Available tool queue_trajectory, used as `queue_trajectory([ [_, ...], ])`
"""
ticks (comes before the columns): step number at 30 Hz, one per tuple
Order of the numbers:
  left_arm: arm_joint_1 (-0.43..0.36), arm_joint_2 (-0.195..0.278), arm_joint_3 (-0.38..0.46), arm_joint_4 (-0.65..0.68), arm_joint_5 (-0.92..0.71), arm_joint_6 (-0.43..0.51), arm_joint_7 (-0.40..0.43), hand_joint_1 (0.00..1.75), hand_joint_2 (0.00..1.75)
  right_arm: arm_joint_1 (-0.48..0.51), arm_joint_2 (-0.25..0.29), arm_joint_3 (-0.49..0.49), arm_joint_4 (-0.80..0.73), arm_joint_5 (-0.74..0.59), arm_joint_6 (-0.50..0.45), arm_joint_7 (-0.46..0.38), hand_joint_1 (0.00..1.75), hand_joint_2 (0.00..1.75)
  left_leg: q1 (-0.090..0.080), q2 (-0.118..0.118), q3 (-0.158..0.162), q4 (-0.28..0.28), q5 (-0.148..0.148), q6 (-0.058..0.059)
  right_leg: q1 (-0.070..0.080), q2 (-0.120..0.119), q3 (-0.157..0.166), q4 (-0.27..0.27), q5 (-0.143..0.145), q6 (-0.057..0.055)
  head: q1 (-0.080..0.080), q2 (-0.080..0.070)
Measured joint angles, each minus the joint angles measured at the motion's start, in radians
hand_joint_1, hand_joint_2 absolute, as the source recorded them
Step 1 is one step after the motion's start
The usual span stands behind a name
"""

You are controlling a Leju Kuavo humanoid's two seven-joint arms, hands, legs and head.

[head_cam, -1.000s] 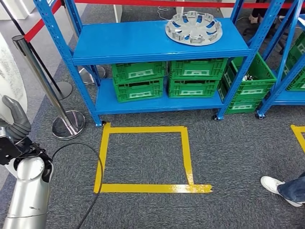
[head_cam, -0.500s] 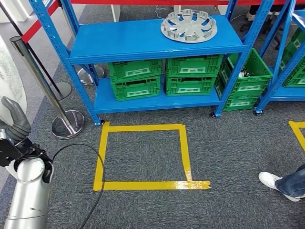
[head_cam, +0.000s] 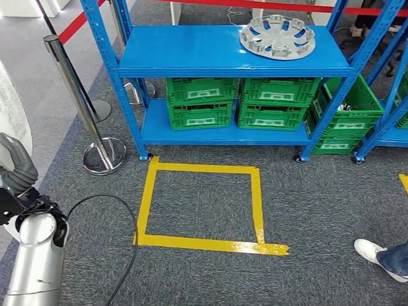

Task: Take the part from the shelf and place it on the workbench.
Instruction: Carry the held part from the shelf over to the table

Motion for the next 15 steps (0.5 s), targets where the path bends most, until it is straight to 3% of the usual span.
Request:
queue_trajectory([
  [2, -0.001, -0.002, 0.003, 0.000, -0.014, 0.000, -0.004, 1.75, 1.75, 0.000, -0.001, 0.000, 0.000, 0.002, 0.000, -0.002, 0.00, 0.00, -0.001, -0.020, -0.008, 0.008, 0.001, -0.008, -0.008, 0.054, 0.068, -0.119, 0.035, -0.003, -0.001, 0.000],
  [3, -0.003, -0.005, 0.006, -0.001, -0.024, 0.000, -0.008, 1.75, 1.75, 0.000, -0.001, 0.000, 0.000, 0.003, 0.001, -0.002, 0.00, 0.00, 0.000, -0.031, -0.014, 0.011, 0.003, -0.014, -0.010, 0.073, 0.083, -0.145, 0.036, -0.005, -0.001, 0.000],
  [4, -0.004, -0.008, 0.010, -0.002, -0.033, 0.000, -0.012, 1.75, 1.75, 0.001, -0.001, 0.000, 0.000, 0.004, 0.001, -0.002, 0.00, 0.00, 0.001, -0.044, -0.021, 0.013, 0.006, -0.021, -0.010, 0.076, 0.088, -0.151, 0.032, -0.007, -0.002, 0.000],
  [5, -0.005, -0.012, 0.014, -0.003, -0.039, 0.000, -0.015, 1.75, 1.75, 0.001, -0.001, 0.000, 0.000, 0.005, 0.001, -0.002, 0.00, 0.00, 0.004, -0.058, -0.026, 0.014, 0.010, -0.027, -0.009, 0.062, 0.088, -0.153, 0.033, -0.011, -0.002, 0.000],
  [6, -0.005, -0.015, 0.020, -0.004, -0.043, 0.000, -0.016, 1.75, 1.75, 0.000, -0.001, 0.000, 0.000, 0.005, 0.001, -0.003, 0.00, 0.00, 0.005, -0.056, -0.031, 0.018, 0.008, -0.033, -0.009, 0.048, 0.089, -0.156, 0.035, -0.017, -0.002, 0.000],
  [8, -0.008, -0.018, 0.027, -0.006, -0.046, 0.000, -0.018, 1.75, 1.75, -0.001, -0.002, -0.001, 0.000, 0.006, 0.001, -0.004, 0.00, 0.00, 0.004, -0.016, -0.056, 0.066, -0.024, -0.042, -0.010, 0.019, 0.091, -0.164, 0.040, -0.029, -0.007, 0.000],
  [10, -0.011, -0.023, 0.032, -0.007, -0.056, 0.000, -0.019, 1.75, 1.75, 0.000, -0.002, -0.001, 0.000, 0.008, 0.001, -0.005, 0.00, 0.00, 0.006, 0.033, -0.113, 0.192, -0.089, -0.051, -0.007, -0.012, 0.091, -0.166, 0.041, -0.035, -0.013, 0.000],
  [12, -0.010, -0.033, 0.041, -0.007, -0.088, 0.000, -0.019, 1.75, 1.75, 0.002, -0.002, -0.002, 0.000, 0.012, 0.001, -0.005, 0.00, 0.00, 0.010, 0.044, -0.161, 0.299, -0.126, -0.057, -0.005, -0.045, 0.089, -0.165, 0.040, -0.036, -0.013, 0.000],
  [13, -0.011, -0.039, 0.047, -0.008, -0.106, 0.000, -0.019, 1.75, 1.75, 0.001, -0.002, -0.002, 0.000, 0.014, 0.001, -0.005, 0.00, 0.00, 0.011, 0.046, -0.161, 0.304, -0.117, -0.058, -0.004, -0.060, 0.088, -0.165, 0.040, -0.036, -0.013, 0.000],
  [15, -0.014, -0.050, 0.060, -0.012, -0.138, 0.000, -0.019, 1.75, 1.75, -0.002, -0.002, -0.002, 0.000, 0.017, 0.001, -0.005, 0.00, 0.00, 0.011, 0.063, -0.104, 0.200, -0.055, -0.055, -0.003, -0.086, 0.090, -0.165, 0.039, -0.035, -0.013, 0.000],
])
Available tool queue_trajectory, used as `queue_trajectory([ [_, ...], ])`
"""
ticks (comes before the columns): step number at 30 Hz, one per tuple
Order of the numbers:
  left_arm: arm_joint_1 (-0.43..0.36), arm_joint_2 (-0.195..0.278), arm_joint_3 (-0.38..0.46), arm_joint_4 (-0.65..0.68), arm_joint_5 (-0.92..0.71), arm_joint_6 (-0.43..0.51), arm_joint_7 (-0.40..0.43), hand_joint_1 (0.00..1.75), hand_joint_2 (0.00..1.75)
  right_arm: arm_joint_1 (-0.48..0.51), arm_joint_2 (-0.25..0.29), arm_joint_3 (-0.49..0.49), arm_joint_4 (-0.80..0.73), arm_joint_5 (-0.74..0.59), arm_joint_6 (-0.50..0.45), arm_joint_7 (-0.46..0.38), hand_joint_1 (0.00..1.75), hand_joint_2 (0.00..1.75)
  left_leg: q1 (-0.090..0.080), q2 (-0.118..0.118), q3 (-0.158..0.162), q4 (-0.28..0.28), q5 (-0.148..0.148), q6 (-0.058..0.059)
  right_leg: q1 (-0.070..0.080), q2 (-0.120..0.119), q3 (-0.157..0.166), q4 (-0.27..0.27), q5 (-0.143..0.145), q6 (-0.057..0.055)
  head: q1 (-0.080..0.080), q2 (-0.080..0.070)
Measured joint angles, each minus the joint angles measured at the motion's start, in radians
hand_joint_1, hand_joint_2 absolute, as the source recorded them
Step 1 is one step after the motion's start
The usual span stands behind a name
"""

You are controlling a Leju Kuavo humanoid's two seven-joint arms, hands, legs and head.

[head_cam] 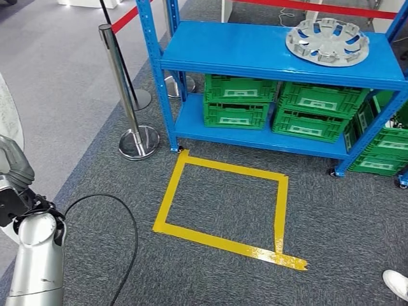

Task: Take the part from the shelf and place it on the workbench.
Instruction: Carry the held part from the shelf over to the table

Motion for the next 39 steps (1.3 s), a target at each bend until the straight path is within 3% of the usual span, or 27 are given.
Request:
queue_trajectory([
  [2, -0.009, -0.013, 0.013, -0.010, -0.026, 0.000, -0.001, 1.75, 1.75, -0.003, 0.000, 0.000, 0.000, 0.002, 0.000, 0.000, 0.00, 0.00, -0.008, 0.049, 0.069, -0.134, 0.045, 0.009, 0.005, -0.022, 0.002, 0.001, -0.003, 0.006, 0.000, 0.000],
  [3, -0.015, -0.020, 0.021, -0.015, -0.040, 0.000, -0.002, 1.75, 1.75, -0.003, 0.000, 0.000, 0.000, 0.003, 0.000, 0.000, 0.00, 0.00, -0.013, 0.066, 0.085, -0.171, 0.053, 0.015, 0.007, -0.032, 0.003, 0.002, -0.004, 0.010, 0.001, 0.000],
  [4, -0.018, -0.027, 0.030, -0.020, -0.053, 0.000, -0.002, 1.75, 1.75, -0.004, 0.000, 0.000, 0.000, 0.004, 0.000, 0.000, 0.00, 0.00, -0.018, 0.070, 0.088, -0.183, 0.051, 0.021, 0.009, -0.043, 0.004, 0.002, -0.005, 0.015, 0.001, 0.000],
  [6, -0.020, -0.038, 0.048, -0.030, -0.068, 0.000, -0.003, 1.75, 1.75, -0.006, 0.000, 0.000, 0.000, 0.005, -0.002, 0.000, 0.00, 0.00, -0.018, 0.046, 0.084, -0.189, 0.059, 0.035, 0.006, -0.057, 0.003, 0.002, -0.008, 0.026, 0.001, 0.000],
  [8, -0.022, -0.047, 0.063, -0.035, -0.066, 0.000, -0.003, 1.75, 1.75, -0.008, 0.000, 0.000, 0.000, 0.004, -0.005, 0.002, 0.00, 0.00, -0.014, 0.025, 0.082, -0.196, 0.068, 0.050, 0.002, -0.017, -0.017, 0.043, -0.039, 0.035, 0.003, 0.000],
  [10, -0.021, -0.056, 0.072, -0.035, -0.086, 0.000, -0.003, 1.75, 1.75, -0.007, 0.000, 0.000, 0.000, 0.004, -0.008, 0.004, 0.00, 0.00, -0.013, 0.002, 0.078, -0.198, 0.073, 0.059, -0.001, 0.042, -0.074, 0.167, -0.103, 0.038, 0.006, 0.000],
  [12, -0.016, -0.063, 0.081, -0.035, -0.114, 0.000, -0.003, 1.75, 1.75, -0.003, 0.000, -0.001, 0.000, 0.004, -0.007, 0.006, 0.00, 0.00, -0.014, -0.024, 0.075, -0.198, 0.076, 0.061, -0.001, 0.062, -0.133, 0.286, -0.144, 0.038, 0.007, 0.000],
  [13, -0.014, -0.064, 0.087, -0.035, -0.115, 0.000, -0.003, 1.75, 1.75, -0.002, 0.000, -0.001, 0.000, 0.004, -0.006, 0.006, 0.00, 0.00, -0.014, -0.039, 0.074, -0.197, 0.076, 0.061, -0.001, 0.064, -0.141, 0.299, -0.137, 0.037, 0.007, 0.000],
  [15, -0.010, -0.065, 0.096, -0.034, -0.104, 0.000, -0.003, 1.75, 1.75, -0.001, 0.000, -0.001, 0.000, 0.004, -0.004, 0.007, 0.00, 0.00, -0.014, -0.068, 0.074, -0.194, 0.077, 0.059, -0.002, 0.075, -0.100, 0.204, -0.071, 0.035, 0.006, 0.000],
  [17, -0.008, -0.065, 0.099, -0.034, -0.090, 0.000, -0.003, 1.75, 1.75, -0.001, 0.000, -0.001, 0.000, 0.004, -0.003, 0.009, 0.00, 0.00, -0.013, -0.094, 0.070, -0.187, 0.077, 0.053, -0.008, 0.121, -0.036, 0.067, -0.016, 0.033, 0.006, 0.000],
  [19, -0.008, -0.064, 0.100, -0.033, -0.059, 0.000, 0.000, 1.75, 1.75, -0.001, 0.000, -0.001, 0.000, 0.004, -0.004, 0.018, 0.00, 0.00, -0.011, -0.117, 0.059, -0.182, 0.080, 0.041, -0.009, 0.147, -0.008, 0.013, -0.009, 0.032, 0.006, 0.000],
  [21, -0.004, -0.058, 0.101, -0.029, -0.028, 0.000, 0.007, 1.75, 1.75, -0.002, -0.001, -0.003, 0.000, 0.003, -0.007, 0.032, 0.00, 0.00, -0.006, -0.137, 0.051, -0.181, 0.084, 0.028, -0.008, 0.127, -0.002, 0.009, -0.007, 0.025, 0.006, 0.000],
  [22, -0.002, -0.054, 0.102, -0.028, -0.019, 0.000, 0.010, 1.75, 1.75, -0.002, -0.002, -0.004, 0.000, 0.002, -0.009, 0.038, 0.00, 0.00, -0.006, -0.127, 0.046, -0.175, 0.079, 0.023, -0.008, 0.115, -0.001, 0.006, -0.004, 0.019, 0.005, 0.000],
  [23, -0.001, -0.051, 0.105, -0.027, -0.013, 0.000, 0.010, 1.75, 1.75, -0.002, -0.004, -0.006, -0.001, -0.001, -0.011, 0.041, 0.00, 0.00, -0.007, -0.104, 0.035, -0.152, 0.063, 0.018, -0.008, 0.102, 0.001, 0.002, -0.002, 0.013, 0.002, 0.000],
  [25, 0.002, -0.047, 0.114, -0.027, -0.011, 0.000, 0.007, 1.75, 1.75, 0.001, -0.009, -0.011, -0.001, -0.006, -0.013, 0.048, 0.00, 0.00, -0.007, -0.042, -0.014, -0.044, 0.004, 0.009, -0.005, 0.074, 0.003, -0.002, -0.001, 0.004, -0.004, 0.000],
  [27, 0.009, -0.046, 0.125, -0.026, -0.014, 0.000, 0.005, 1.75, 1.75, 0.005, -0.015, -0.015, -0.001, -0.011, -0.014, 0.053, 0.00, 0.00, -0.002, -0.020, -0.072, 0.083, -0.047, 0.001, -0.001, 0.045, 0.003, -0.001, -0.004, 0.000, -0.006, 0.000],
  [28, 0.013, -0.046, 0.130, -0.026, -0.015, 0.000, 0.004, 1.75, 1.75, 0.006, -0.018, -0.016, -0.001, -0.012, -0.014, 0.054, 0.00, 0.00, 0.000, -0.017, -0.081, 0.106, -0.048, 0.000, 0.000, 0.030, 0.003, -0.001, -0.005, 0.000, -0.006, 0.000],
  [29, 0.016, -0.045, 0.135, -0.026, -0.015, 0.000, 0.004, 1.75, 1.75, 0.006, -0.020, -0.017, -0.001, -0.013, -0.014, 0.055, 0.00, 0.00, 0.001, -0.014, -0.071, 0.088, -0.031, -0.001, 0.000, 0.016, 0.004, -0.001, -0.006, 0.001, -0.006, 0.000],
  [30, 0.018, -0.044, 0.139, -0.026, -0.015, 0.000, 0.004, 1.75, 1.75, 0.005, -0.022, -0.018, -0.002, -0.014, -0.014, 0.055, 0.00, 0.00, 0.001, -0.004, -0.041, 0.032, 0.002, 0.000, 0.001, 0.002, 0.006, -0.001, -0.008, 0.002, -0.006, 0.000],
  [32, 0.018, -0.043, 0.144, -0.026, -0.014, 0.000, 0.003, 1.75, 1.75, 0.004, -0.024, -0.021, -0.002, -0.016, -0.014, 0.056, 0.00, 0.00, -0.006, 0.042, 0.033, -0.110, 0.055, 0.008, 0.004, -0.022, 0.011, 0.000, -0.014, 0.008, -0.006, 0.000],
  [34, 0.018, -0.040, 0.144, -0.026, -0.006, 0.000, 0.004, 1.75, 1.75, 0.003, -0.026, -0.027, -0.002, -0.024, -0.019, 0.058, 0.00, 0.00, -0.015, 0.069, 0.066, -0.176, 0.066, 0.020, 0.009, -0.043, 0.015, 0.001, -0.019, 0.018, -0.006, 0.000],
  [36, 0.023, -0.034, 0.146, -0.027, 0.008, 0.000, 0.007, 1.75, 1.75, 0.001, -0.028, -0.038, -0.004, -0.038, -0.027, 0.061, 0.00, 0.00, -0.019, 0.047, 0.065, -0.180, 0.067, 0.033, 0.007, -0.062, 0.022, -0.001, -0.025, 0.029, -0.005, 0.000],
  [37, 0.027, -0.030, 0.147, -0.027, 0.015, 0.000, 0.009, 1.75, 1.75, 0.000, -0.031, -0.044, -0.006, -0.046, -0.030, 0.062, 0.00, 0.00, -0.018, 0.035, 0.067, -0.184, 0.069, 0.039, 0.005, -0.053, 0.022, 0.004, -0.032, 0.035, -0.005, 0.000],
  [39, 0.031, -0.025, 0.149, -0.028, 0.029, 0.000, 0.010, 1.75, 1.75, -0.001, -0.037, -0.058, -0.010, -0.058, -0.034, 0.063, 0.00, 0.00, -0.013, 0.013, 0.071, -0.191, 0.074, 0.052, 0.001, 0.001, -0.002, 0.060, -0.070, 0.042, -0.001, 0.000],
])
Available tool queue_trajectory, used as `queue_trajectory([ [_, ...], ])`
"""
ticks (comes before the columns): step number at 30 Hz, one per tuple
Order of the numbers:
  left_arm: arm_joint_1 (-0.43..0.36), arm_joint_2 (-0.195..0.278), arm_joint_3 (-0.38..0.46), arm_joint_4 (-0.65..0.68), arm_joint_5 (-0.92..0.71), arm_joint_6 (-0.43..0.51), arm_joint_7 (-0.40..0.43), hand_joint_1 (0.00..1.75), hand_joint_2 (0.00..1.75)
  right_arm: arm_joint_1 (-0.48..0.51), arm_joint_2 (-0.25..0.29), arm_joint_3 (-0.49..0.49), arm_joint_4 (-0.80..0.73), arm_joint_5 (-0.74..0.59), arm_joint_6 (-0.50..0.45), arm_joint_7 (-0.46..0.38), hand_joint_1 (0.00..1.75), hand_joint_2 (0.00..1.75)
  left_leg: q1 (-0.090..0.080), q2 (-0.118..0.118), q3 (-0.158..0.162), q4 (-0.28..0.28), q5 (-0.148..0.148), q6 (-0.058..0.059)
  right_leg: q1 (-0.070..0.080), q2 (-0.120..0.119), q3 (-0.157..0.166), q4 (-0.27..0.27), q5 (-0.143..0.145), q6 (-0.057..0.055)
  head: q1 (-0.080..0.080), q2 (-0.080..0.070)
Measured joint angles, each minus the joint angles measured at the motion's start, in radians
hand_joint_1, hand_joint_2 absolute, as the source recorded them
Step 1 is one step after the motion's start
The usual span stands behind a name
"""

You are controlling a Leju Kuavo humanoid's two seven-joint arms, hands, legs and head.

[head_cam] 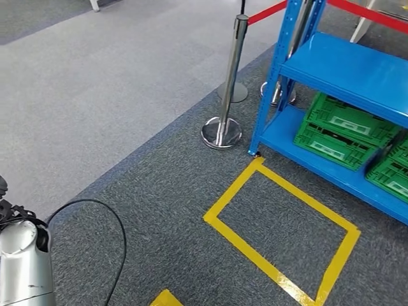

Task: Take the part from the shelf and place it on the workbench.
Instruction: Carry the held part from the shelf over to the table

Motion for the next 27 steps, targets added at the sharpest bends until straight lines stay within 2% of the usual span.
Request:
queue_trajectory([
  [1, 0.003, 0.001, 0.001, 0.000, 0.007, 0.000, 0.000, 1.75, 1.75, 0.001, -0.003, -0.007, -0.001, -0.004, 0.000, 0.000, 0.00, 0.00, 0.001, -0.011, 0.000, -0.001, 0.001, 0.004, -0.002, 0.033, -0.030, 0.062, -0.032, 0.001, 0.002, 0.000],
  [2, 0.006, 0.002, 0.002, 0.000, 0.014, 0.000, -0.001, 1.75, 1.75, 0.003, -0.006, -0.015, -0.002, -0.007, 0.000, -0.001, 0.00, 0.00, 0.001, -0.023, -0.001, -0.001, 0.001, 0.007, -0.002, 0.051, -0.066, 0.136, -0.064, 0.002, 0.003, 0.000],
  [3, 0.011, 0.005, 0.003, 0.000, 0.020, 0.000, -0.002, 1.75, 1.75, 0.005, -0.008, -0.021, -0.002, -0.009, -0.001, -0.002, 0.00, 0.00, 0.001, -0.038, -0.001, 0.000, 0.001, 0.008, -0.002, 0.059, -0.100, 0.201, -0.086, 0.002, 0.003, 0.000],
  [4, 0.017, 0.007, 0.004, 0.000, 0.025, 0.000, -0.002, 1.75, 1.75, 0.007, -0.011, -0.026, -0.004, -0.009, -0.001, -0.004, 0.00, 0.00, 0.001, -0.053, -0.001, 0.000, 0.001, 0.008, -0.002, 0.062, -0.123, 0.238, -0.090, 0.003, 0.004, 0.000],
  [5, 0.021, 0.010, 0.006, 0.000, 0.029, 0.000, -0.003, 1.75, 1.75, 0.008, -0.013, -0.030, -0.005, -0.009, -0.001, -0.006, 0.00, 0.00, 0.001, -0.068, -0.001, 0.001, 0.001, 0.008, -0.002, 0.064, -0.128, 0.234, -0.072, 0.002, 0.004, 0.000],
  [6, 0.025, 0.014, 0.008, 0.000, 0.031, 0.000, -0.003, 1.75, 1.75, 0.008, -0.015, -0.032, -0.006, -0.008, -0.002, -0.009, 0.00, 0.00, 0.001, -0.083, -0.001, 0.003, 0.001, 0.007, -0.003, 0.069, -0.113, 0.190, -0.036, 0.001, 0.004, 0.000],
  [7, 0.026, 0.016, 0.010, -0.001, 0.032, 0.000, -0.004, 1.75, 1.75, 0.007, -0.016, -0.034, -0.007, -0.005, -0.002, -0.012, 0.00, 0.00, 0.003, -0.098, -0.001, 0.005, -0.001, 0.005, -0.005, 0.087, -0.086, 0.120, 0.008, 0.000, 0.004, 0.000],
  [8, 0.027, 0.018, 0.013, -0.002, 0.033, 0.000, -0.006, 1.75, 1.75, 0.007, -0.017, -0.035, -0.007, 0.000, -0.002, -0.015, 0.00, 0.00, 0.002, -0.112, -0.004, 0.010, -0.003, 0.001, -0.009, 0.119, -0.057, 0.051, 0.038, 0.000, 0.004, 0.000],
  [9, 0.027, 0.020, 0.014, -0.003, 0.032, 0.000, -0.006, 1.75, 1.75, 0.007, -0.018, -0.036, -0.007, 0.005, -0.002, -0.019, 0.00, 0.00, 0.003, -0.126, -0.009, 0.016, -0.005, -0.004, -0.013, 0.147, -0.033, -0.001, 0.056, -0.001, 0.003, 0.000],
  [10, 0.028, 0.023, 0.015, -0.005, 0.029, 0.000, -0.007, 1.75, 1.75, 0.007, -0.018, -0.037, -0.007, 0.010, -0.001, -0.023, 0.00, 0.00, 0.005, -0.140, -0.015, 0.020, -0.004, -0.010, -0.015, 0.168, -0.018, -0.031, 0.061, -0.002, 0.003, 0.000],
  [11, 0.030, 0.026, 0.016, -0.006, 0.024, 0.000, -0.007, 1.75, 1.75, 0.006, -0.018, -0.037, -0.007, 0.015, -0.001, -0.026, 0.00, 0.00, 0.006, -0.154, -0.021, 0.022, -0.003, -0.017, -0.015, 0.173, -0.013, -0.037, 0.056, -0.004, 0.003, 0.000],
  [12, 0.032, 0.029, 0.017, -0.007, 0.017, 0.000, -0.006, 1.75, 1.75, 0.006, -0.018, -0.037, -0.007, 0.018, 0.000, -0.029, 0.00, 0.00, 0.009, -0.168, -0.025, 0.022, 0.001, -0.023, -0.014, 0.160, -0.010, -0.039, 0.056, -0.007, 0.002, 0.000],
  [13, 0.034, 0.031, 0.017, -0.008, 0.008, 0.000, -0.006, 1.75, 1.75, 0.005, -0.018, -0.037, -0.007, 0.021, 0.001, -0.031, 0.00, 0.00, 0.009, -0.165, -0.028, 0.024, 0.000, -0.029, -0.014, 0.145, -0.008, -0.042, 0.058, -0.012, 0.003, 0.000],
  [14, 0.034, 0.033, 0.018, -0.009, -0.001, 0.000, -0.006, 1.75, 1.75, 0.004, -0.017, -0.037, -0.007, 0.023, 0.001, -0.034, 0.00, 0.00, 0.008, -0.142, -0.034, 0.038, -0.009, -0.034, -0.014, 0.130, -0.005, -0.045, 0.059, -0.018, -0.001, 0.000],
  [15, 0.033, 0.035, 0.018, -0.009, -0.008, 0.000, -0.006, 1.75, 1.75, 0.003, -0.017, -0.037, -0.007, 0.024, 0.002, -0.036, 0.00, 0.00, 0.006, -0.109, -0.049, 0.069, -0.029, -0.038, -0.014, 0.113, -0.002, -0.048, 0.060, -0.024, -0.004, 0.000],
  [16, 0.031, 0.035, 0.018, -0.010, -0.014, 0.000, -0.006, 1.75, 1.75, 0.003, -0.017, -0.037, -0.007, 0.025, 0.002, -0.038, 0.00, 0.00, 0.005, -0.070, -0.073, 0.123, -0.058, -0.042, -0.013, 0.096, 0.001, -0.050, 0.059, -0.029, -0.007, 0.000],
  [17, 0.030, 0.035, 0.018, -0.010, -0.017, 0.000, -0.006, 1.75, 1.75, 0.004, -0.017, -0.037, -0.007, 0.025, 0.002, -0.039, 0.00, 0.00, 0.005, -0.044, -0.104, 0.191, -0.091, -0.046, -0.011, 0.080, 0.002, -0.051, 0.057, -0.034, -0.011, 0.000],
  [18, 0.032, 0.035, 0.018, -0.010, -0.019, 0.000, -0.006, 1.75, 1.75, 0.004, -0.017, -0.037, -0.007, 0.025, 0.002, -0.039, 0.00, 0.00, 0.008, -0.035, -0.135, 0.257, -0.117, -0.050, -0.009, 0.063, 0.003, -0.051, 0.055, -0.036, -0.011, 0.000],
  [19, 0.034, 0.035, 0.018, -0.010, -0.020, 0.000, -0.006, 1.75, 1.75, 0.005, -0.017, -0.037, -0.007, 0.025, 0.002, -0.039, 0.00, 0.00, 0.010, -0.032, -0.155, 0.300, -0.127, -0.052, -0.009, 0.046, 0.004, -0.051, 0.053, -0.037, -0.011, 0.000],
  [20, 0.036, 0.036, 0.019, -0.010, -0.020, 0.000, -0.006, 1.75, 1.75, 0.004, -0.017, -0.037, -0.007, 0.025, 0.002, -0.039, 0.00, 0.00, 0.011, -0.030, -0.157, 0.306, -0.118, -0.053, -0.008, 0.031, 0.006, -0.050, 0.051, -0.037, -0.011, 0.000],
  [21, 0.037, 0.036, 0.019, -0.010, -0.020, 0.000, -0.006, 1.75, 1.75, 0.004, -0.017, -0.037, -0.007, 0.025, 0.003, -0.039, 0.00, 0.00, 0.012, -0.026, -0.139, 0.271, -0.091, -0.054, -0.008, 0.016, 0.009, -0.050, 0.049, -0.035, -0.011, 0.000],
  [22, 0.037, 0.038, 0.019, -0.011, -0.020, 0.000, -0.006, 1.75, 1.75, 0.003, -0.016, -0.037, -0.007, 0.025, 0.004, -0.039, 0.00, 0.00, 0.012, -0.014, -0.105, 0.205, -0.054, -0.052, -0.008, 0.002, 0.013, -0.050, 0.046, -0.033, -0.012, 0.000],
  [24, 0.037, 0.041, 0.018, -0.015, -0.020, 0.000, -0.004, 1.75, 1.75, 0.002, -0.016, -0.037, -0.007, 0.026, 0.005, -0.040, 0.00, 0.00, 0.004, 0.033, -0.037, 0.076, -0.011, -0.043, -0.004, -0.020, 0.021, -0.050, 0.038, -0.025, -0.012, 0.000],
  [25, 0.038, 0.044, 0.015, -0.018, -0.018, 0.000, -0.001, 1.75, 1.75, 0.002, -0.016, -0.037, -0.007, 0.026, 0.006, -0.040, 0.00, 0.00, -0.001, 0.050, -0.020, 0.041, -0.006, -0.037, -0.002, -0.030, 0.024, -0.050, 0.035, -0.020, -0.012, 0.000],
  [26, 0.040, 0.048, 0.012, -0.021, -0.014, 0.000, 0.003, 1.75, 1.75, 0.002, -0.015, -0.037, -0.007, 0.026, 0.006, -0.040, 0.00, 0.00, -0.006, 0.056, -0.016, 0.029, -0.010, -0.031, 0.001, -0.041, 0.027, -0.051, 0.032, -0.015, -0.012, 0.000],
  [27, 0.044, 0.055, 0.007, -0.026, -0.010, 0.000, 0.009, 1.75, 1.75, 0.000, -0.015, -0.037, -0.007, 0.027, 0.007, -0.040, 0.00, 0.00, -0.007, 0.046, -0.017, 0.026, -0.010, -0.024, 0.002, -0.052, 0.031, -0.053, 0.030, -0.010, -0.012, 0.000],
])
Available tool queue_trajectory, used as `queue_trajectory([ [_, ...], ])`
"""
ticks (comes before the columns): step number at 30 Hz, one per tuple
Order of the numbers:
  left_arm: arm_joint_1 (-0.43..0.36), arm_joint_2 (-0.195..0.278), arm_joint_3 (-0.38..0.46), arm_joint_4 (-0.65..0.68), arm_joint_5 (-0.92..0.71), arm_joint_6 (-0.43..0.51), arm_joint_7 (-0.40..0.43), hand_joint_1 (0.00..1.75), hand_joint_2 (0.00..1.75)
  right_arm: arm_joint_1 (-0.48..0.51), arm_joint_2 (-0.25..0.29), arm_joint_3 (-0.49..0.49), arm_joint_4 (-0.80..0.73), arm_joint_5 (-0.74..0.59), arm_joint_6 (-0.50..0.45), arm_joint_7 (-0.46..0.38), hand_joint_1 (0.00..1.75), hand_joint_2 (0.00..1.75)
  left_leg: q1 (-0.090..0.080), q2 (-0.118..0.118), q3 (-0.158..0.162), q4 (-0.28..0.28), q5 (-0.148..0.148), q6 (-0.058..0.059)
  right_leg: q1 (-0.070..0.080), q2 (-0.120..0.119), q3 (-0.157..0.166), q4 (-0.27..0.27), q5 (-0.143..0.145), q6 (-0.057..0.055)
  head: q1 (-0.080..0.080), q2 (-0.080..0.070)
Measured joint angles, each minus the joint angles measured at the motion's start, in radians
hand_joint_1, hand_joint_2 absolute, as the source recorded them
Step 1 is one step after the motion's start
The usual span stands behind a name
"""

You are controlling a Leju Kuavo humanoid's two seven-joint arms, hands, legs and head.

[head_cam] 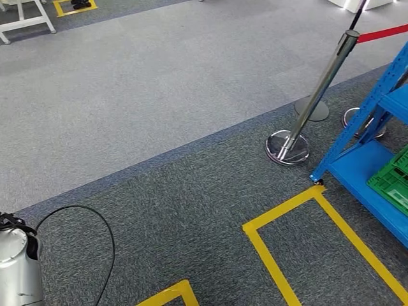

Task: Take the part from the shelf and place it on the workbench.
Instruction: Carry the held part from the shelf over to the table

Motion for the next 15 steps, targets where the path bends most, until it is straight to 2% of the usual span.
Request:
queue_trajectory([
  [1, 0.005, 0.008, -0.007, -0.006, 0.005, 0.000, 0.005, 1.75, 1.75, -0.001, 0.000, 0.000, 0.000, 0.000, 0.000, 0.000, 0.00, 0.00, 0.002, -0.011, 0.002, -0.003, 0.001, 0.006, -0.001, -0.005, 0.002, -0.001, -0.004, 0.006, 0.000, 0.000],
  [2, 0.009, 0.014, -0.014, -0.013, 0.008, 0.000, 0.009, 1.75, 1.75, -0.003, 0.000, 0.000, 0.000, 0.000, 0.001, -0.001, 0.00, 0.00, 0.005, -0.022, 0.005, -0.007, 0.003, 0.013, -0.002, 0.009, 0.001, 0.006, -0.013, 0.011, 0.001, 0.000],
  [3, 0.010, 0.019, -0.022, -0.020, 0.011, 0.000, 0.010, 1.75, 1.75, -0.003, 0.000, 0.000, 0.000, 0.000, 0.001, -0.002, 0.00, 0.00, 0.008, -0.033, 0.008, -0.010, 0.005, 0.019, -0.004, 0.035, -0.011, 0.034, -0.031, 0.016, 0.004, 0.000],
  [5, 0.011, 0.024, -0.037, -0.028, 0.012, 0.000, 0.010, 1.75, 1.75, -0.003, 0.000, 0.000, 0.000, 0.001, 0.001, -0.002, 0.00, 0.00, 0.011, -0.054, 0.010, -0.013, 0.007, 0.028, -0.005, 0.096, -0.069, 0.155, -0.089, 0.021, 0.010, 0.000],
  [6, 0.013, 0.026, -0.042, -0.028, 0.013, 0.000, 0.011, 1.75, 1.75, -0.001, 0.000, 0.000, 0.000, 0.001, 0.002, -0.002, 0.00, 0.00, 0.011, -0.067, 0.010, -0.012, 0.007, 0.030, -0.005, 0.109, -0.111, 0.232, -0.117, 0.021, 0.011, 0.000],
  [7, 0.016, 0.028, -0.046, -0.029, 0.013, 0.000, 0.011, 1.75, 1.75, 0.001, 0.000, 0.000, 0.001, 0.001, 0.002, -0.002, 0.00, 0.00, 0.010, -0.080, 0.010, -0.012, 0.007, 0.031, -0.005, 0.113, -0.145, 0.288, -0.129, 0.021, 0.011, 0.000],
  [8, 0.018, 0.029, -0.049, -0.029, 0.014, 0.000, 0.011, 1.75, 1.75, 0.003, 0.000, 0.000, 0.001, 0.001, 0.002, -0.002, 0.00, 0.00, 0.010, -0.094, 0.011, -0.012, 0.006, 0.031, -0.005, 0.115, -0.165, 0.310, -0.121, 0.021, 0.011, 0.000],
  [9, 0.019, 0.030, -0.052, -0.029, 0.016, 0.000, 0.011, 1.75, 1.75, 0.004, 0.000, 0.000, 0.001, 0.001, 0.002, -0.002, 0.00, 0.00, 0.010, -0.108, 0.012, -0.011, 0.006, 0.031, -0.005, 0.117, -0.165, 0.289, -0.093, 0.019, 0.011, 0.000],
  [10, 0.020, 0.032, -0.056, -0.031, 0.018, 0.000, 0.010, 1.75, 1.75, 0.004, 0.000, 0.000, 0.001, 0.001, 0.001, -0.002, 0.00, 0.00, 0.010, -0.121, 0.013, -0.011, 0.006, 0.030, -0.006, 0.123, -0.146, 0.230, -0.050, 0.016, 0.011, 0.000],
  [11, 0.020, 0.033, -0.060, -0.034, 0.021, 0.000, 0.007, 1.75, 1.75, 0.004, 0.000, 0.000, 0.001, 0.001, 0.001, -0.003, 0.00, 0.00, 0.011, -0.134, 0.014, -0.010, 0.005, 0.029, -0.007, 0.144, -0.118, 0.155, -0.008, 0.013, 0.011, 0.000],
  [12, 0.021, 0.035, -0.063, -0.039, 0.023, 0.000, 0.005, 1.75, 1.75, 0.004, 0.000, 0.000, 0.001, 0.001, 0.001, -0.003, 0.00, 0.00, 0.010, -0.146, 0.012, -0.006, 0.003, 0.025, -0.010, 0.167, -0.088, 0.085, 0.020, 0.010, 0.011, 0.000],
  [13, 0.021, 0.036, -0.066, -0.044, 0.023, 0.000, 0.001, 1.75, 1.75, 0.004, 0.000, -0.001, 0.001, 0.001, 0.001, -0.004, 0.00, 0.00, 0.011, -0.156, 0.009, -0.004, 0.002, 0.021, -0.011, 0.186, -0.066, 0.038, 0.035, 0.008, 0.010, 0.000],
  [14, 0.022, 0.038, -0.067, -0.050, 0.022, 0.000, -0.002, 1.75, 1.75, 0.004, 0.000, -0.001, 0.001, 0.001, 0.001, -0.005, 0.00, 0.00, 0.011, -0.166, 0.005, -0.001, 0.002, 0.015, -0.012, 0.199, -0.055, 0.016, 0.037, 0.006, 0.010, 0.000],
  [15, 0.024, 0.039, -0.067, -0.057, 0.020, 0.000, -0.004, 1.75, 1.75, 0.004, 0.000, -0.001, 0.001, 0.002, 0.002, -0.005, 0.00, 0.00, 0.012, -0.178, 0.001, 0.000, 0.003, 0.009, -0.011, 0.194, -0.049, 0.011, 0.035, 0.004, 0.009, 0.000],
])
